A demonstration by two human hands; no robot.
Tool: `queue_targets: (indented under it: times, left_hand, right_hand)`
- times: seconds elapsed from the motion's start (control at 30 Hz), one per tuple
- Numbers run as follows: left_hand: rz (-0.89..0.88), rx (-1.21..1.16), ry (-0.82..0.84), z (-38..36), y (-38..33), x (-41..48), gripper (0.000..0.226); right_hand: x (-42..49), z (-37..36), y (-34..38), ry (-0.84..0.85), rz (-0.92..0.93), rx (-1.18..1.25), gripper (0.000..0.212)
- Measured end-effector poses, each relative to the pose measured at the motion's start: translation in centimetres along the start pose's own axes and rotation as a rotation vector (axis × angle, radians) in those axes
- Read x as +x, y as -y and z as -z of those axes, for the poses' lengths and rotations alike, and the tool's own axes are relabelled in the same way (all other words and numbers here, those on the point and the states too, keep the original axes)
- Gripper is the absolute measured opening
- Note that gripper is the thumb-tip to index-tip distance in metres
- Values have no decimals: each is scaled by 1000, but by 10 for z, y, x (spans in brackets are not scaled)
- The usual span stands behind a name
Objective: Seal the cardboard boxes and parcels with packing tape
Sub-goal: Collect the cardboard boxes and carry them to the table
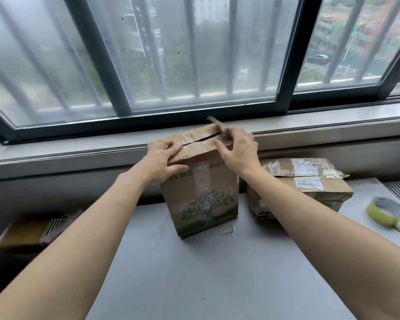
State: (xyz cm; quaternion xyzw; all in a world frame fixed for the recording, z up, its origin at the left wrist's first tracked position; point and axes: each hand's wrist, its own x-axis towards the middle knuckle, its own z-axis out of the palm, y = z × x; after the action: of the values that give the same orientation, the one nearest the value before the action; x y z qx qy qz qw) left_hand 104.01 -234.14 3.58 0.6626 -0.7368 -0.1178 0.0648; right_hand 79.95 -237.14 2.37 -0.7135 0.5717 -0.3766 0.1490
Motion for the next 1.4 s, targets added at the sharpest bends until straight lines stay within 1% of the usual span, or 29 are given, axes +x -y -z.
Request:
queue_targets:
  times: [0.03, 0.1, 0.17, 0.23, 0.3, 0.37, 0.43, 0.53, 0.67, 0.77, 0.83, 0.93, 1.0, 1.07, 1.13, 1.2, 1.4]
  left_hand:
    - [-10, -17, 9, 0, 1, 1, 79]
    - [-30, -49, -4, 0, 0, 2, 75]
    - [-48, -63, -84, -2, 0, 1, 68]
    - [-37, -108, -204, -3, 0, -1, 57]
    - [0, -165, -248, -2, -2, -4, 53]
    - [14, -101, -230, 0, -6, -8, 56]
    - [9, -13, -283, 3, -9, -13, 59]
    - [-17, -40, -339, 8, -15, -20, 60]
    - [-169, -157, -418, 3, -34, -32, 50]
    - [-335, -246, -425, -10, -60, -43, 37]
    - [-423, -264, -385, -24, -79, -49, 31]
    - [-507, -304, -307, -46, -113, -60, 25]
    - [-534, -340, -270, -57, -141, -70, 22]
    - [-550, -380, -205, -72, -172, -84, 18]
    - [-569, -402, -117, -92, -204, -102, 12]
    - [-612, -398, -30, -117, -239, -125, 12]
    - [-744, -387, 199, -188, -356, -223, 15]
  right_hand:
    - [0, -2, -1, 60, 30, -56, 47]
    - [-2, -3, -2, 131, 45, -138, 48]
    - [-2, 0, 0, 162, 40, -179, 51]
    - [-5, 3, 4, 215, 58, -237, 54]
    - [-11, 4, 7, 266, 82, -274, 59]
    - [-19, 6, 10, 245, 70, -218, 62]
    - [-26, 10, 13, 173, 58, -147, 64]
    - [-37, 17, 18, 135, 37, -154, 70]
    - [-59, 21, 20, 87, -38, -133, 67]
    - [-87, 30, 9, 44, -96, -133, 63]
    - [-109, 42, -1, 12, -154, -119, 57]
    - [-142, 70, -17, -45, -222, -114, 46]
    - [-165, 95, -26, -84, -281, -99, 34]
    - [-195, 121, -34, -116, -385, -71, 19]
    - [-230, 145, -46, -145, -484, -56, 29]
    - [-273, 170, -61, -171, -557, -42, 37]
    - [-431, 247, -95, -308, -769, 17, 40]
